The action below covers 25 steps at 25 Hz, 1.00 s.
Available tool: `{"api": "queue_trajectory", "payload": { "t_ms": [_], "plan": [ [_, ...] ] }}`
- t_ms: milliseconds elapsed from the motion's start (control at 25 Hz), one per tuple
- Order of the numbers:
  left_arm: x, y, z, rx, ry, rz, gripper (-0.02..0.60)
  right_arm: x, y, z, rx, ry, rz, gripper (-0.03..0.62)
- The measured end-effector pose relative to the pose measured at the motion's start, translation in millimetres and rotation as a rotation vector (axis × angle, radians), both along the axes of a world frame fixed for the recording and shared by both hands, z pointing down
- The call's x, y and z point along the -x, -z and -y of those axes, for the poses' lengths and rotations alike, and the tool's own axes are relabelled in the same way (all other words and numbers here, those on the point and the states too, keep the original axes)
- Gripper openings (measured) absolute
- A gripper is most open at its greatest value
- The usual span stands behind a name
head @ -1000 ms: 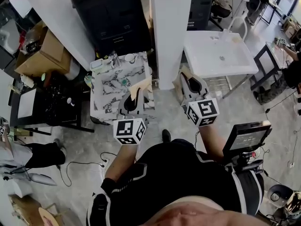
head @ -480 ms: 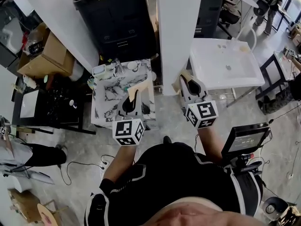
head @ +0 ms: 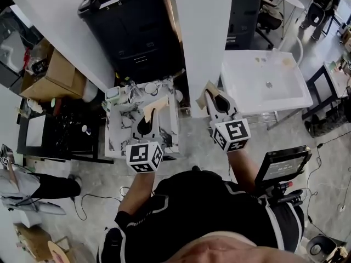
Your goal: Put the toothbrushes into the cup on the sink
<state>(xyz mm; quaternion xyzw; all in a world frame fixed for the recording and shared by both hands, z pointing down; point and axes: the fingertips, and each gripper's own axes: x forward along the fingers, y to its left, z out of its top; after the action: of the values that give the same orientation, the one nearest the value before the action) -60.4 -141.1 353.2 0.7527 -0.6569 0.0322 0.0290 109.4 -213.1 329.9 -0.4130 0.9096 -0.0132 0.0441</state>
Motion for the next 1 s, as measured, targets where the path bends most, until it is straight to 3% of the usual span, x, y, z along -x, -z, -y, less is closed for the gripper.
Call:
{"api": "queue_trajectory", "payload": {
  "t_ms": [440,1000],
  "plan": [
    [47,-5,33,0.006,-0.007,-0.007,0.032,40,-6,29,0.004,-0.002,-0.018,0.041],
    [139,-11,56,0.002,-0.1,-0.042,0.032,151,-8,44,0.028,-0.046,-0.059,0.041]
  ]
}}
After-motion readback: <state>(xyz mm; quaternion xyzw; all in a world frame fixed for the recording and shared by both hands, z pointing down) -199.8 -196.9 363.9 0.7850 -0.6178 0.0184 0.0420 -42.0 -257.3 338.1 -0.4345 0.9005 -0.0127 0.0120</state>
